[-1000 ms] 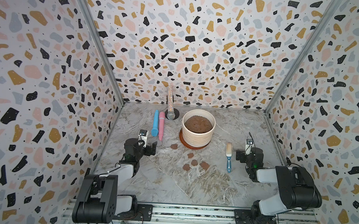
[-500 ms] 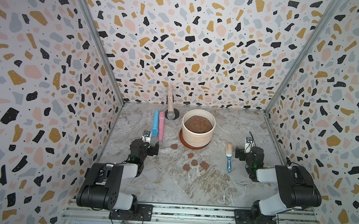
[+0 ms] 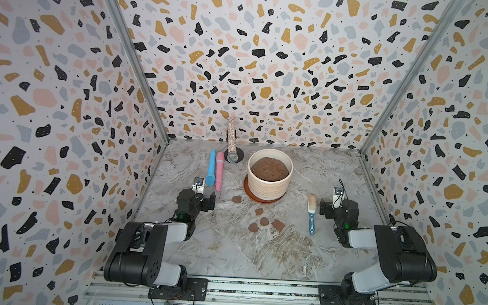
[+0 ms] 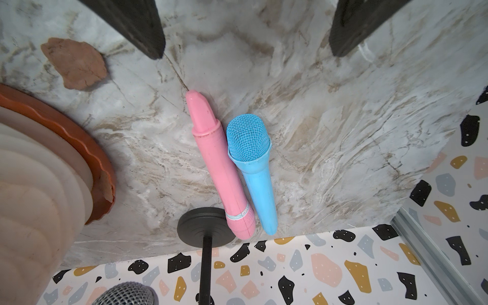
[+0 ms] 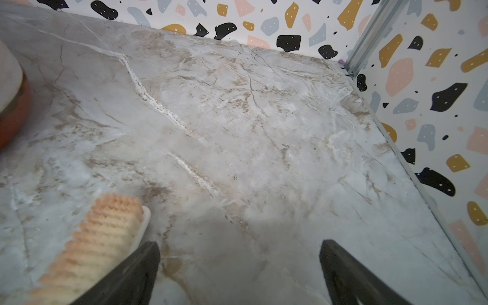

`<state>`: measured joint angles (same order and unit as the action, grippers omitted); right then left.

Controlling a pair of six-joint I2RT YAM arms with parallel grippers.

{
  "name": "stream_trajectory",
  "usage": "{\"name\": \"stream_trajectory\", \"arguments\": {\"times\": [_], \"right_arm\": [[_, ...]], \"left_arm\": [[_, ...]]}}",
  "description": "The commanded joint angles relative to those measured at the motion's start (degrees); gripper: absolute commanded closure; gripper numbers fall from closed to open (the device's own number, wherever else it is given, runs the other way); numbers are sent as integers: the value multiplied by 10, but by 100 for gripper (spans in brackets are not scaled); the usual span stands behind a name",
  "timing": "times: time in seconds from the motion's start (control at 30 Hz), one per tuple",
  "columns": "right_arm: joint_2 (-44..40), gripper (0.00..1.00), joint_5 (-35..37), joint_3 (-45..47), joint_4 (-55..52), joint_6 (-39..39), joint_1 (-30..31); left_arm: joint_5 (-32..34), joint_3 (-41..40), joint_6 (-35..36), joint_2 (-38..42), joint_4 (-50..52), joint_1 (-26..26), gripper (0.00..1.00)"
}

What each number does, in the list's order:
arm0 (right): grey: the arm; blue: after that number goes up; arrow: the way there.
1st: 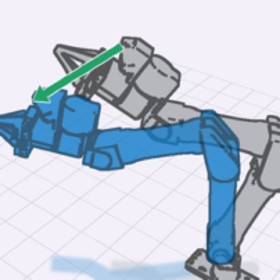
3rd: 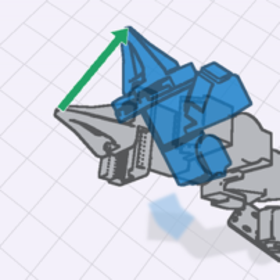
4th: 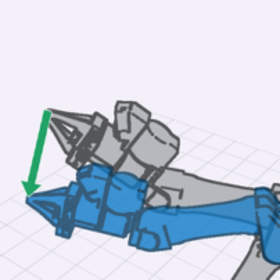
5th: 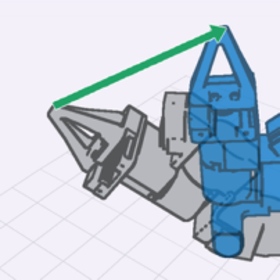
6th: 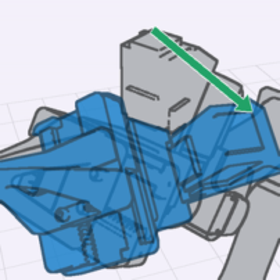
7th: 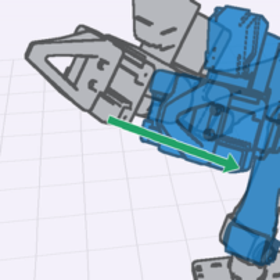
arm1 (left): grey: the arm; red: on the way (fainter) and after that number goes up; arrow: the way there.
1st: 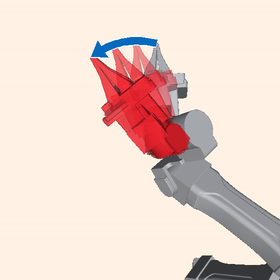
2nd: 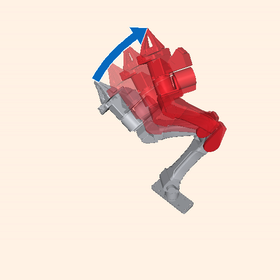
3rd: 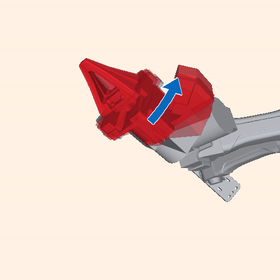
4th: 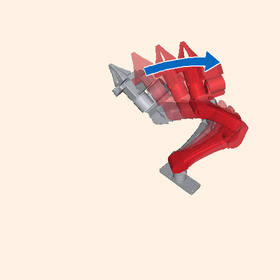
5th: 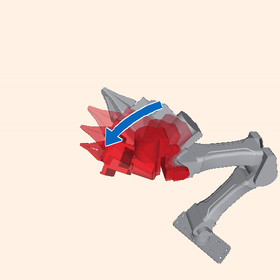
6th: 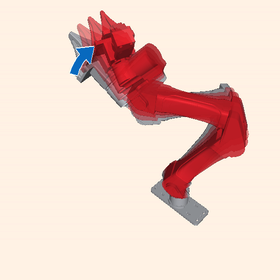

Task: Scrub the dried mud off the ceramic pot
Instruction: Reset both arms

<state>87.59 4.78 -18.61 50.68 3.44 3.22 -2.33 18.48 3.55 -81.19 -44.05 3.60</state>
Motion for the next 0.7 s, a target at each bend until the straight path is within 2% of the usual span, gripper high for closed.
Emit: {"name": "stream_trajectory", "arguments": {"times": [0.0, 0.67], "right_arm": [[-10, 0, 3, -10, 8, -6, -1], [-11, 0, 3, -11, 7, -6, -1]], "left_arm": [[6, 2, -6, 8, -15, 2, 0], [8, 4, -7, 8, -13, 2, 0]]}}
